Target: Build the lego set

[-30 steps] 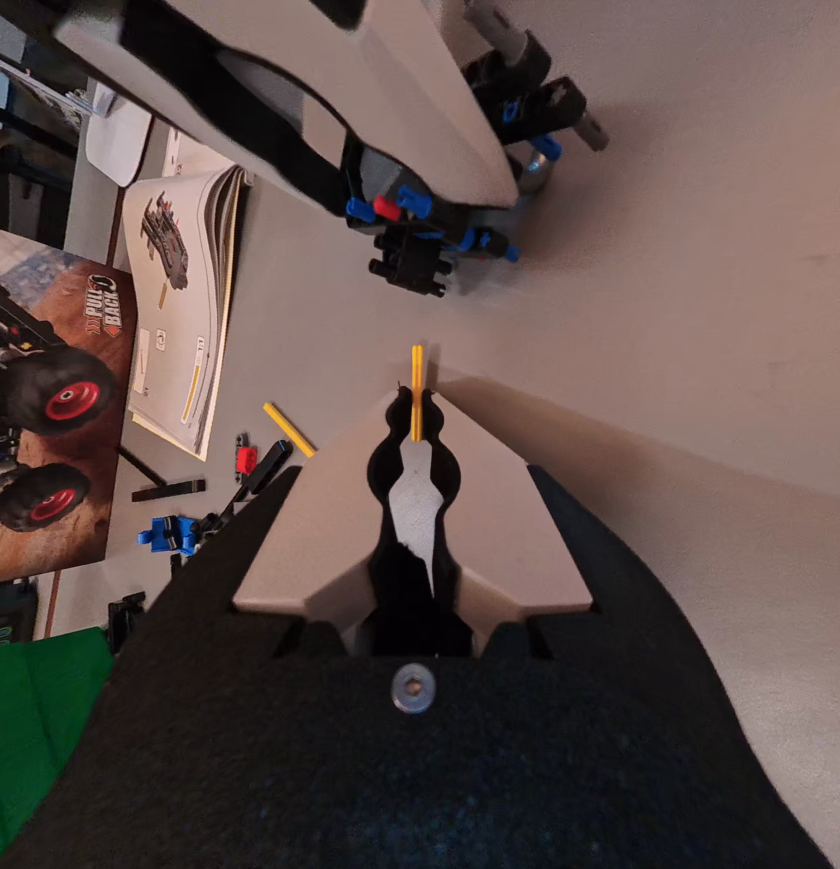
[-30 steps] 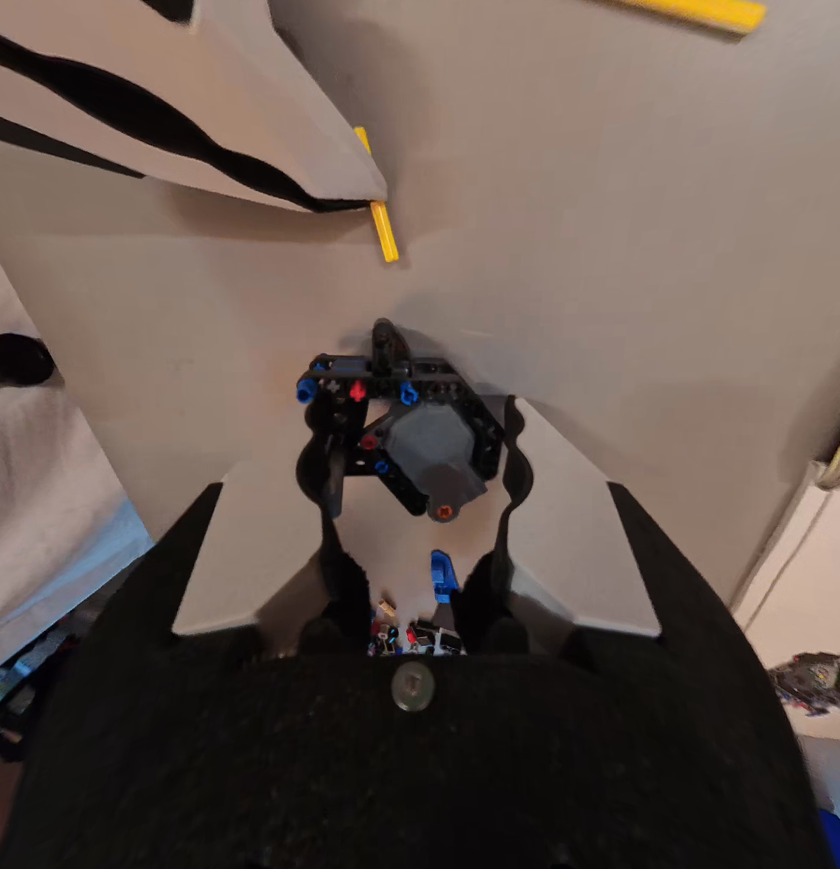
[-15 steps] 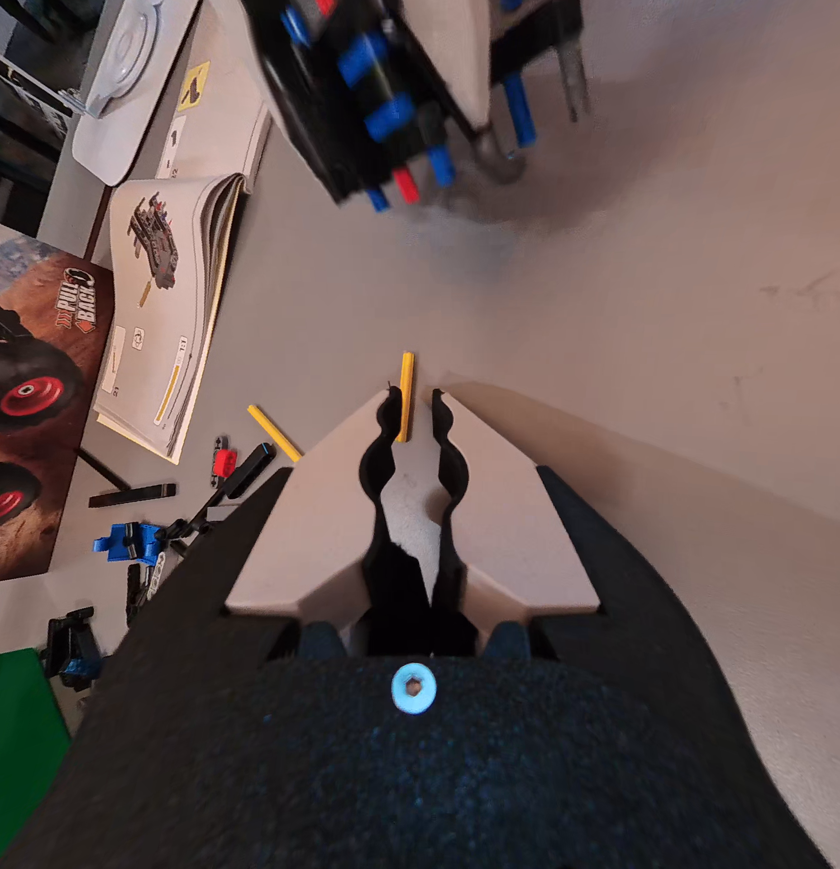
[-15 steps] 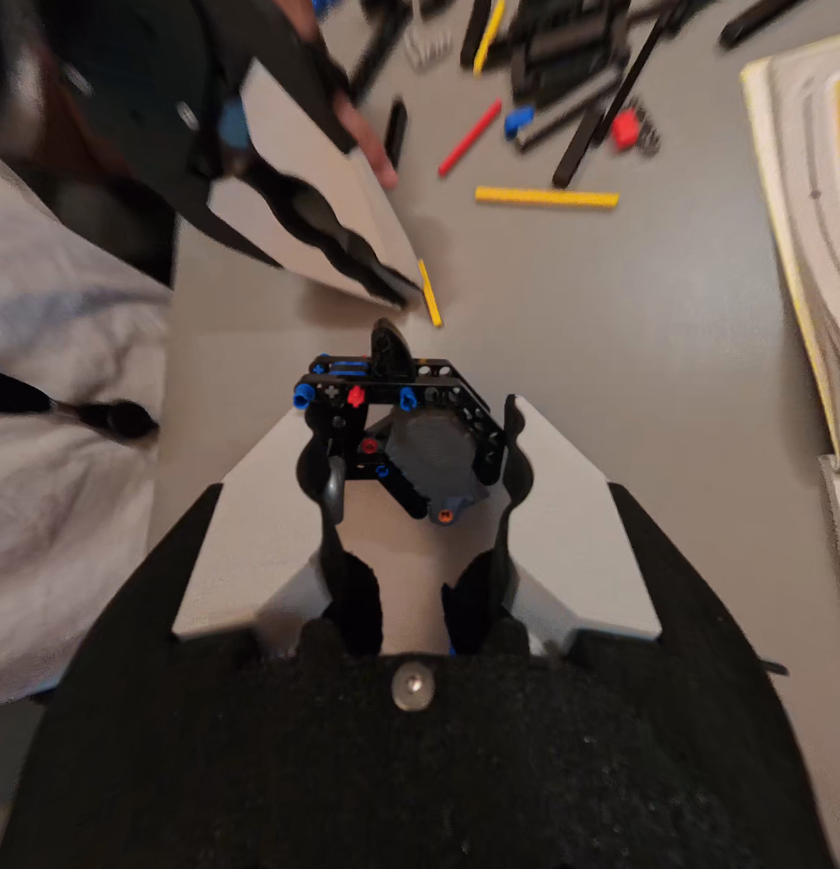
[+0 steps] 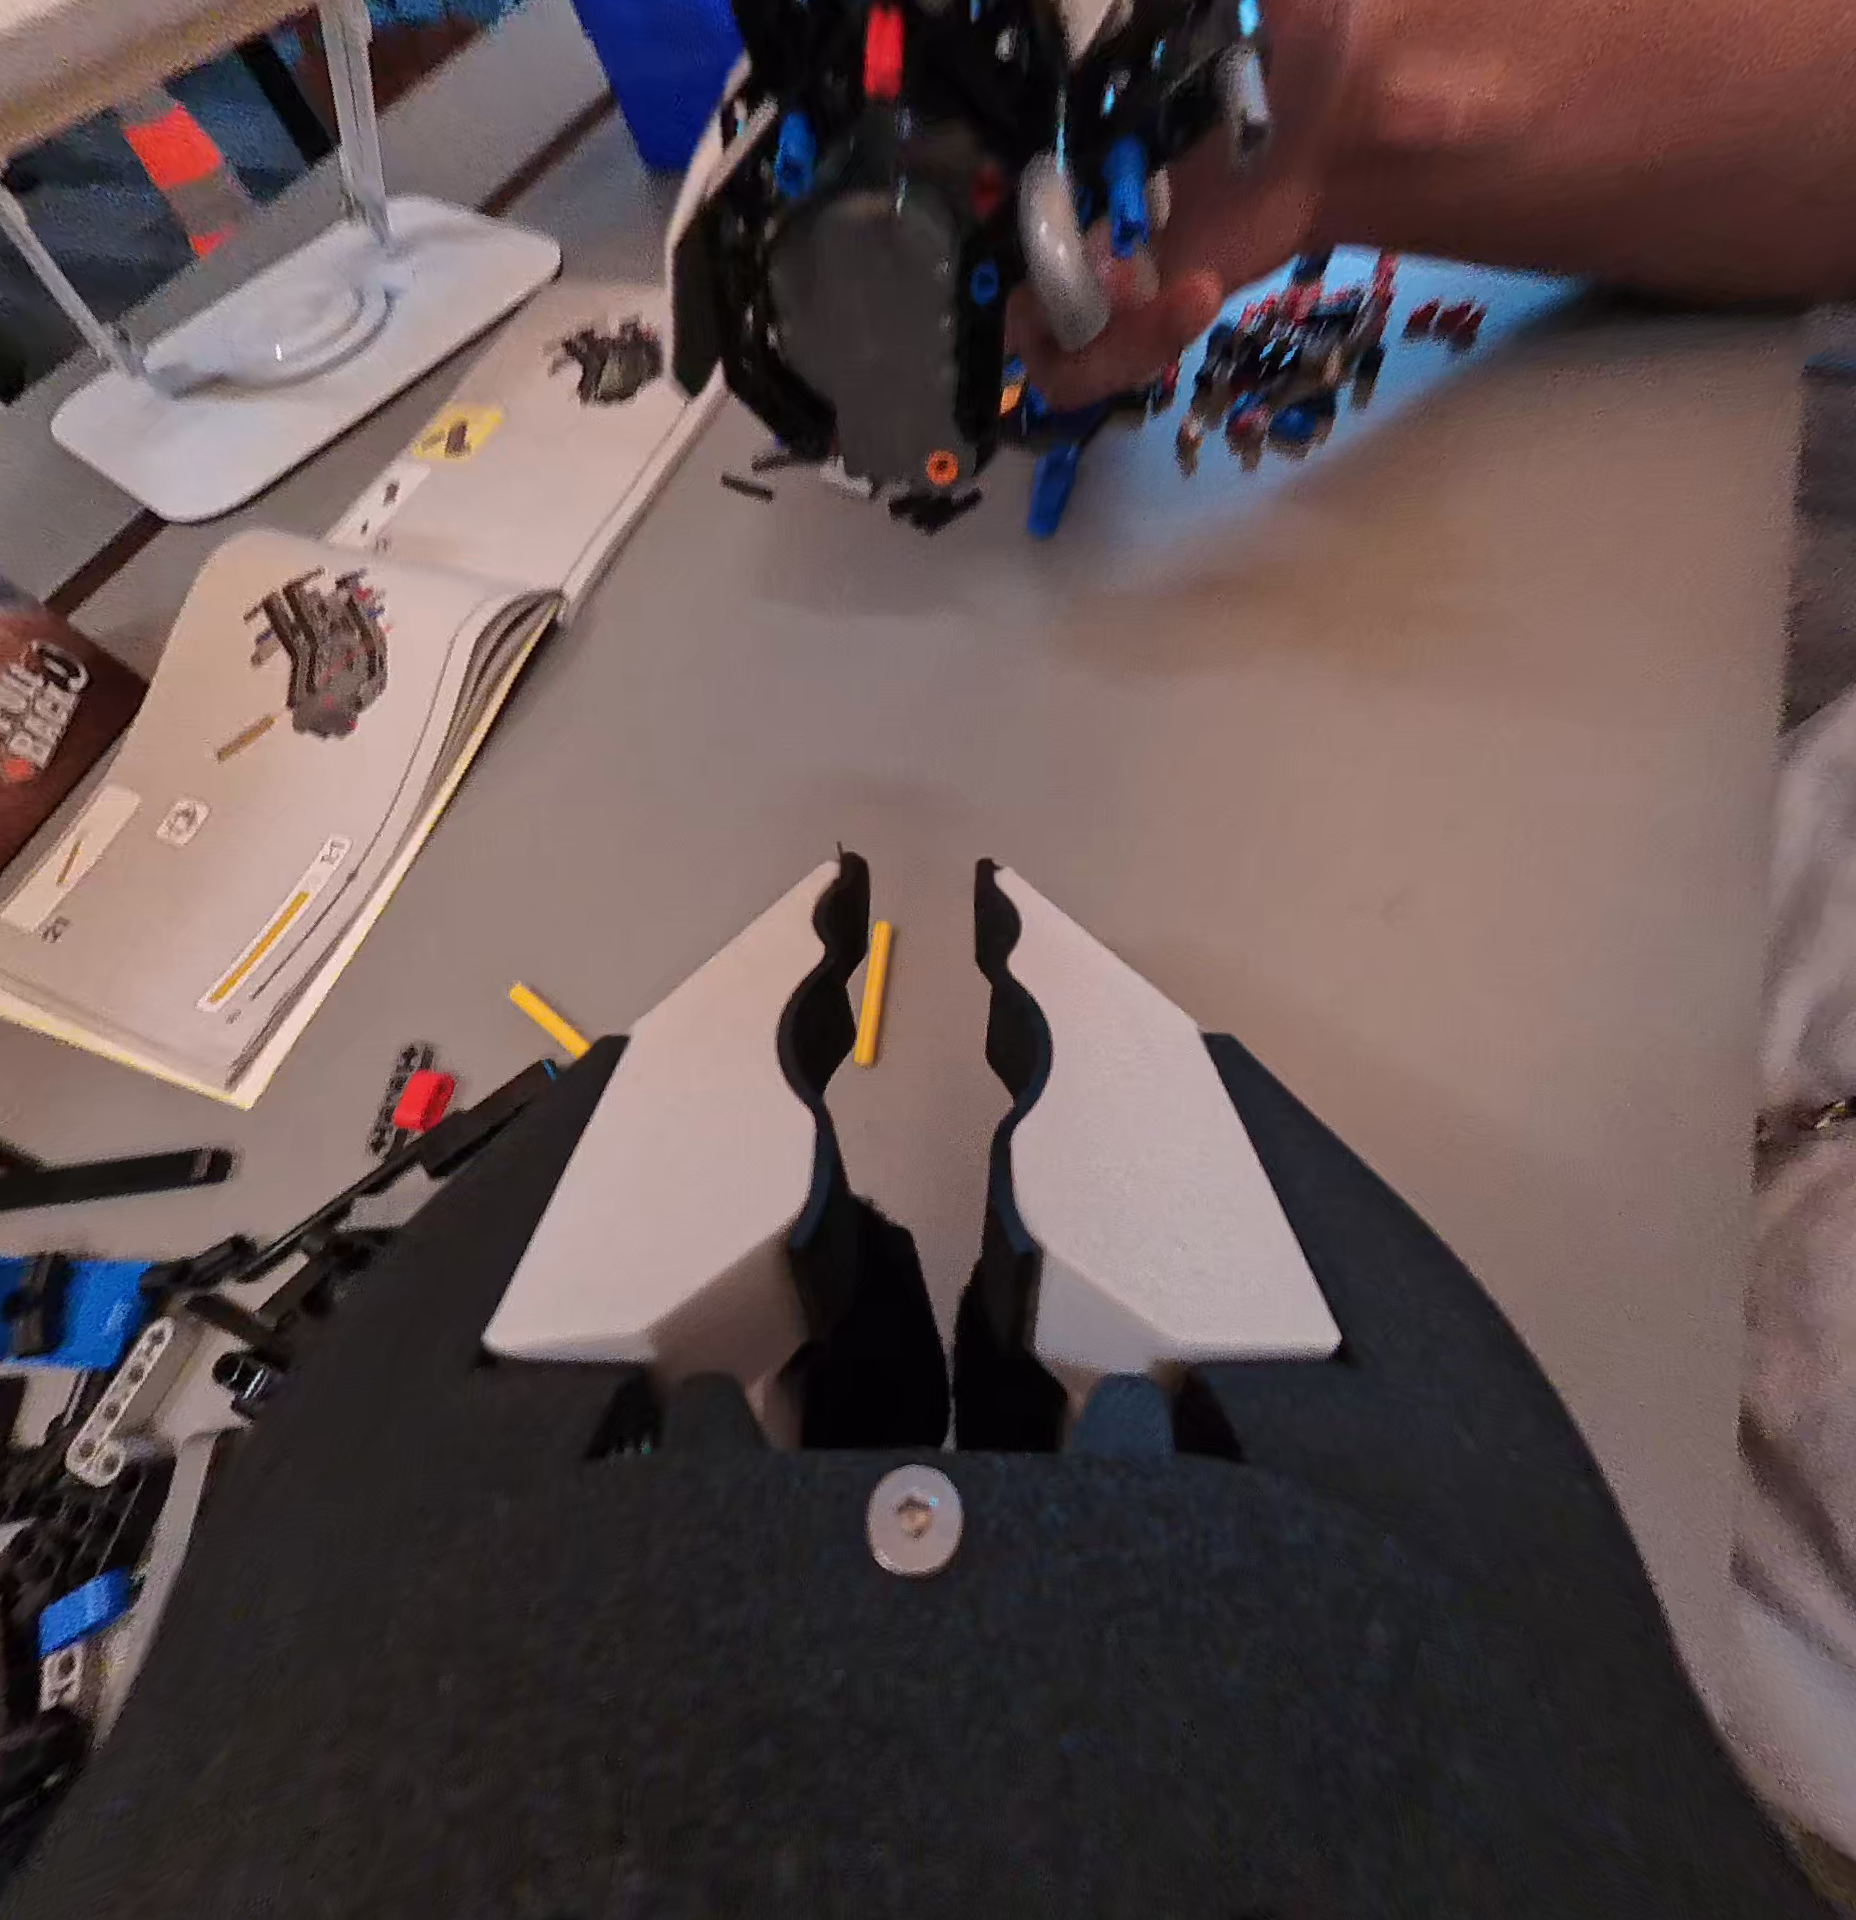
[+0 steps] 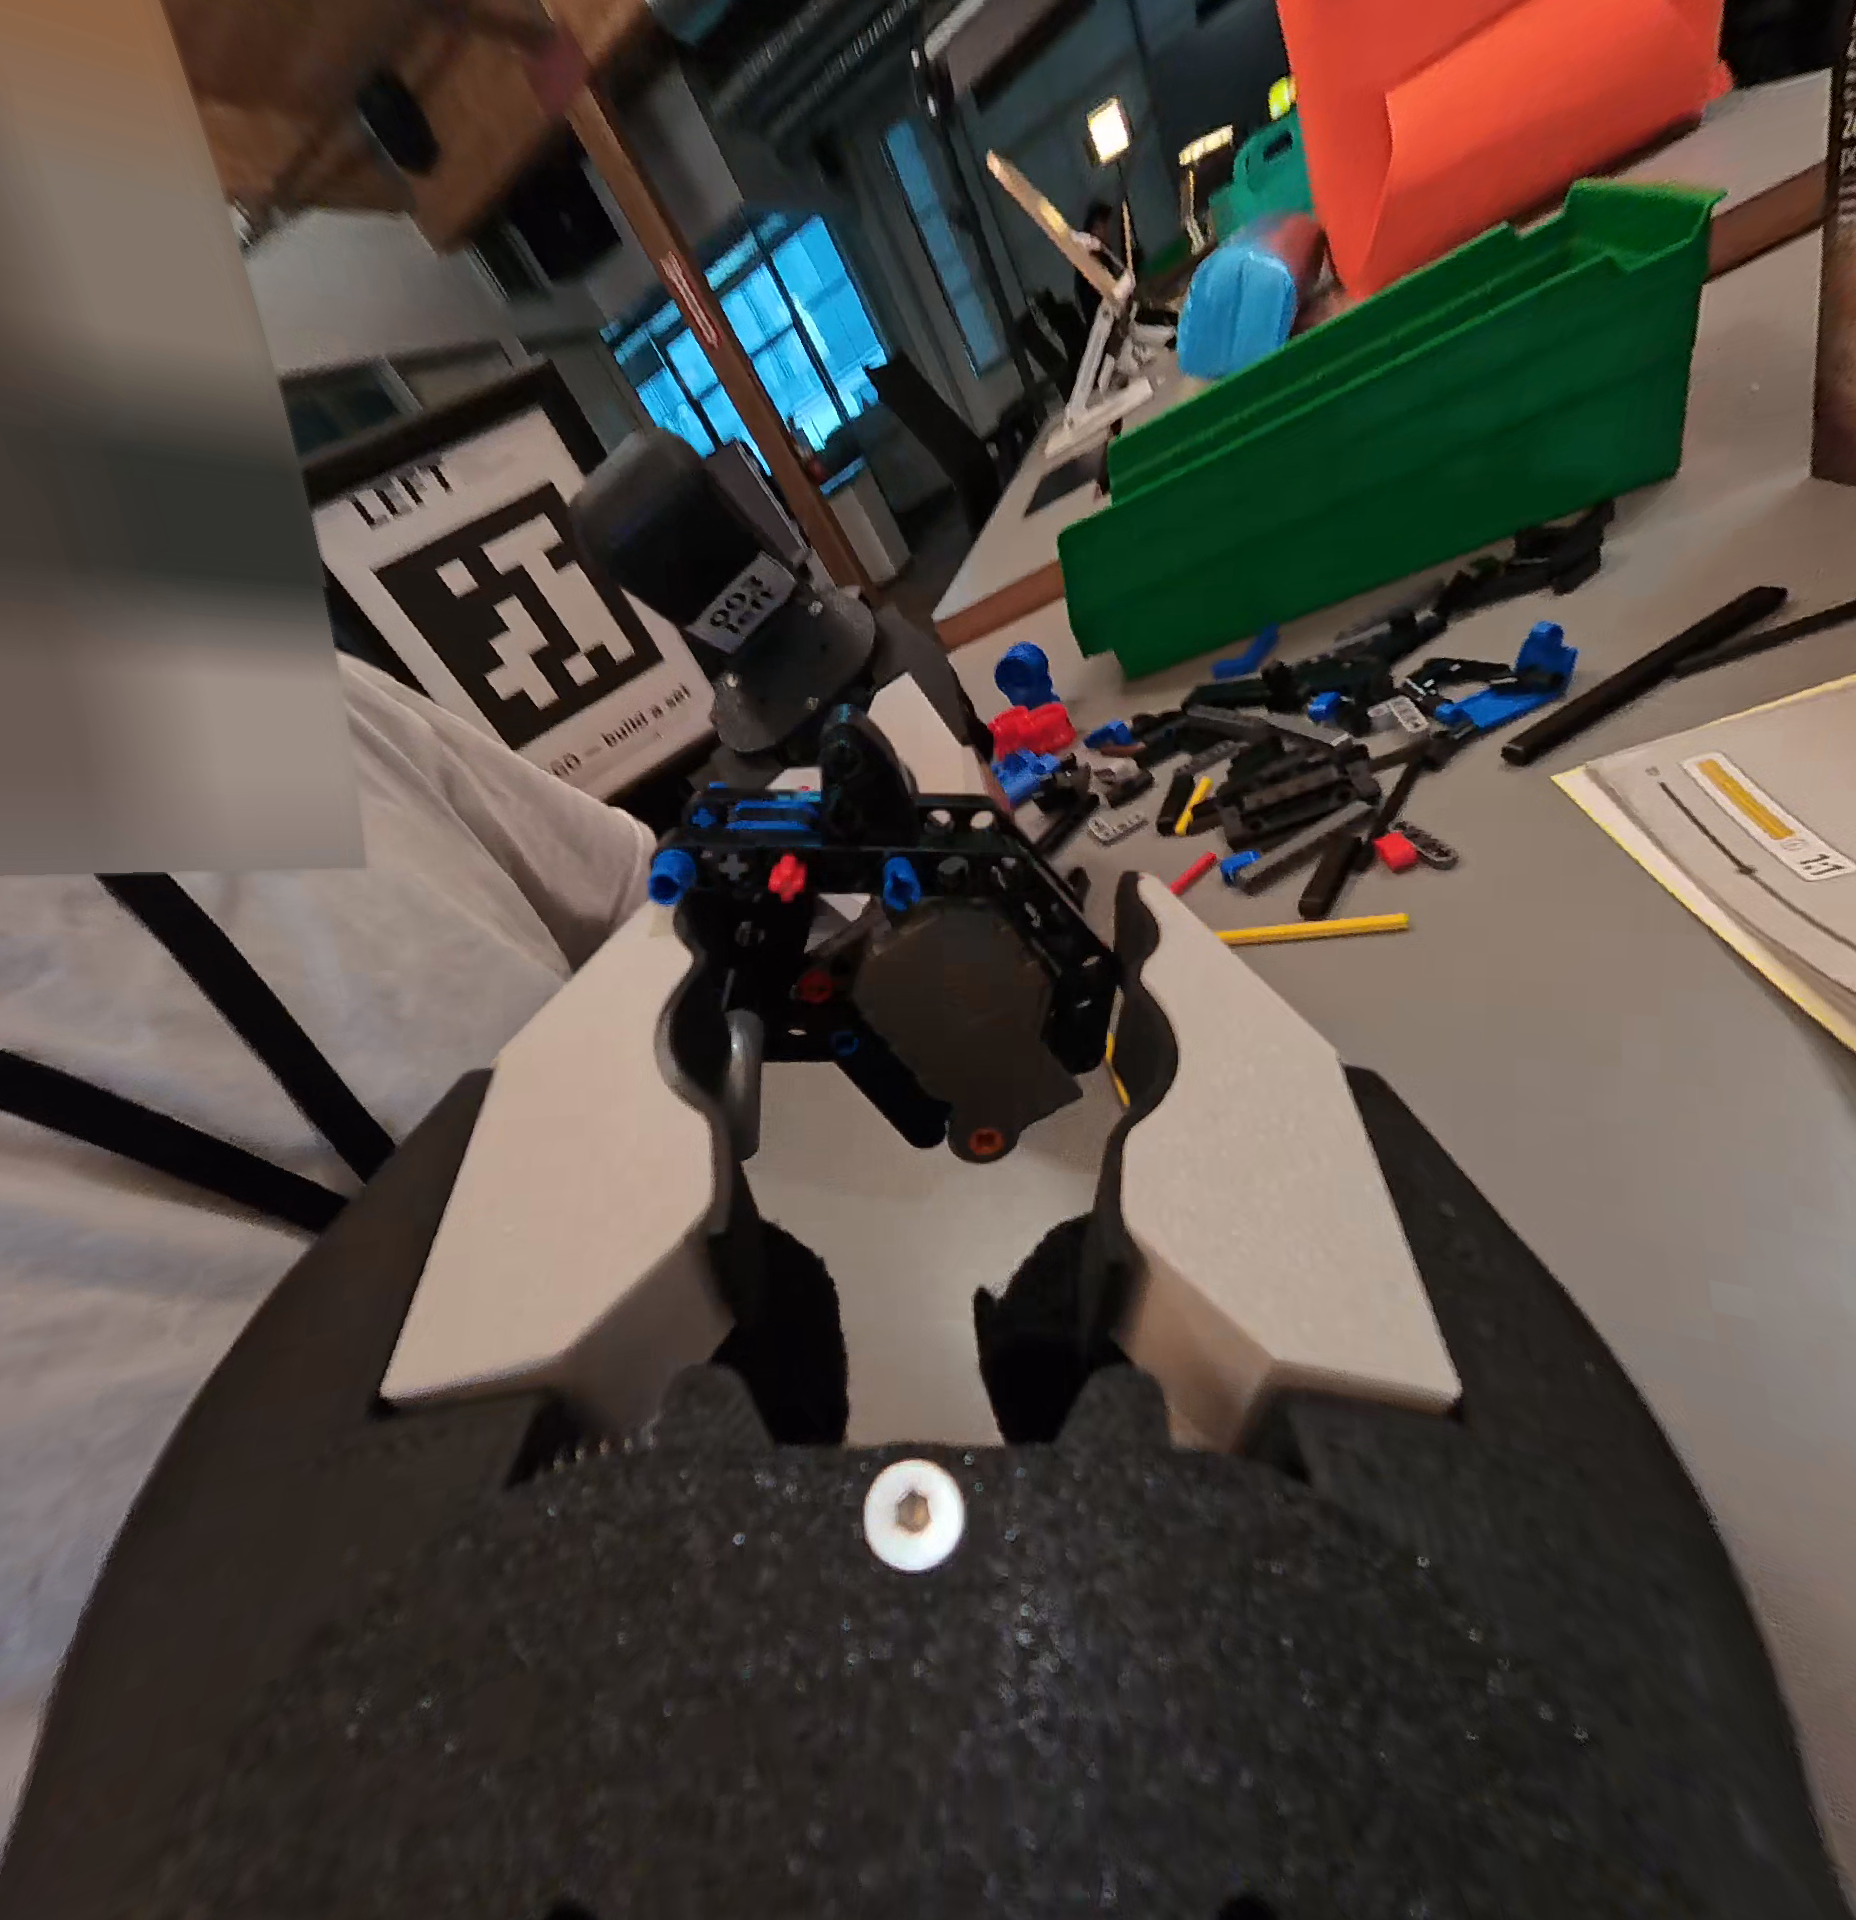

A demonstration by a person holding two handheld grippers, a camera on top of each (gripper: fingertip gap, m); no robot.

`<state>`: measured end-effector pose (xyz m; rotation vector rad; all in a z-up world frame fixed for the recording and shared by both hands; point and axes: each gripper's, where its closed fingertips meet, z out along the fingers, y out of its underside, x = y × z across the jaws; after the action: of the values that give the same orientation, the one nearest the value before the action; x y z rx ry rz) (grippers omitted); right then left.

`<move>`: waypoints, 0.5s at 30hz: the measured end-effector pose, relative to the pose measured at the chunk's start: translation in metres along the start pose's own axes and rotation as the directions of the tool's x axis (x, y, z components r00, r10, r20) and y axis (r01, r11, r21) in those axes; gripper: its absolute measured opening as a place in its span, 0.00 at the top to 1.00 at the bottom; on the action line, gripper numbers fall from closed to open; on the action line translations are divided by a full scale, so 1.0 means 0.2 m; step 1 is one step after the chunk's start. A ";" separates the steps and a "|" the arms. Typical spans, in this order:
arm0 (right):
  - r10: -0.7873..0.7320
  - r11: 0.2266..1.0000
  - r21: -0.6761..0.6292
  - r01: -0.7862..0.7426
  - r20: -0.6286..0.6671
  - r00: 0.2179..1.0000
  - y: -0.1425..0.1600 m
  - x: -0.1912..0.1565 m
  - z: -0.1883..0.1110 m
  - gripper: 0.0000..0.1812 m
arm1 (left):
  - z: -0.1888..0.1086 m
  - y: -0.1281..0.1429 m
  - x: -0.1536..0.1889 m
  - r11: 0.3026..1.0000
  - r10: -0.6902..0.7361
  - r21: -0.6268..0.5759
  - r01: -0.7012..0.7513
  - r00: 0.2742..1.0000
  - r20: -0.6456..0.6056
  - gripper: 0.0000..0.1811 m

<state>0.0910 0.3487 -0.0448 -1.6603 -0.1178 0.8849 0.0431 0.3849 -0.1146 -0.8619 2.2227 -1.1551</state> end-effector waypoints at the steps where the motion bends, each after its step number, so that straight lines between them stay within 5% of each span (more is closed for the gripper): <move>1: 0.010 1.000 0.022 -0.010 0.001 1.000 -0.01 0.00 -0.01 0.59 | 0.00 -0.02 0.01 1.000 -0.001 0.016 0.001 1.000 -0.007 0.90; 9: -0.244 0.960 0.108 0.258 -0.123 0.962 -0.11 0.00 -0.13 0.59 | 0.03 0.09 -0.04 0.997 0.013 -0.080 -0.010 0.999 0.042 0.90; 15: -0.160 0.960 0.232 0.158 -0.011 0.987 -0.17 -0.05 -0.17 0.59 | 0.05 0.06 0.00 0.998 0.048 -0.042 -0.047 0.999 0.008 0.90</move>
<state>0.1180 0.3266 -0.0088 -1.4082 -0.1454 0.7534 0.0464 0.3851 -0.1298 -0.8246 2.2549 -1.0847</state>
